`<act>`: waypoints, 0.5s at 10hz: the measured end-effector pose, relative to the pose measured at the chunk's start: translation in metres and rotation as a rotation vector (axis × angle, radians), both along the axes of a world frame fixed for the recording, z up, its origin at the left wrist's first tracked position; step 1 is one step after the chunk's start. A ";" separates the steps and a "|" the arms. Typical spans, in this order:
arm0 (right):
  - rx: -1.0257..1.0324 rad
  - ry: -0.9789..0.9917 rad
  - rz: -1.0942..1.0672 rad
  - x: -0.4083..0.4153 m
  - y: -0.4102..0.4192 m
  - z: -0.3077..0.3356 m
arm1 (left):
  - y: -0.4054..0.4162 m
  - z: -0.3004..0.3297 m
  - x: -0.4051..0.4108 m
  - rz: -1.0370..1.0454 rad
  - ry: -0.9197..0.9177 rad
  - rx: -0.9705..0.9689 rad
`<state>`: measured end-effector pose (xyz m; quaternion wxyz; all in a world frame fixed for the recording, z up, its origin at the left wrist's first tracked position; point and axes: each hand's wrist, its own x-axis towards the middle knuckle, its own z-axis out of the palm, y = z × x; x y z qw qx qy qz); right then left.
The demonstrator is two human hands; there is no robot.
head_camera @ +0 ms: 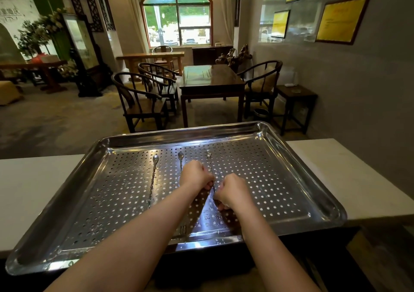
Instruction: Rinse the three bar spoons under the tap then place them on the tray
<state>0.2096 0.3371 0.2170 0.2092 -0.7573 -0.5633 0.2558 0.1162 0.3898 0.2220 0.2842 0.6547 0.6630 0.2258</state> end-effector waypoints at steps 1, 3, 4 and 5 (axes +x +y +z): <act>-0.009 0.006 -0.016 0.000 0.000 0.001 | 0.002 0.001 -0.002 0.011 -0.062 -0.073; -0.054 0.154 0.010 0.002 -0.003 0.006 | -0.004 0.021 -0.014 0.000 -0.374 -0.325; -0.031 0.223 0.002 0.006 0.000 0.014 | -0.007 0.037 -0.036 -0.044 -0.638 -0.488; 0.028 0.203 0.021 -0.001 0.002 0.040 | -0.008 0.055 -0.062 -0.110 -0.567 -0.467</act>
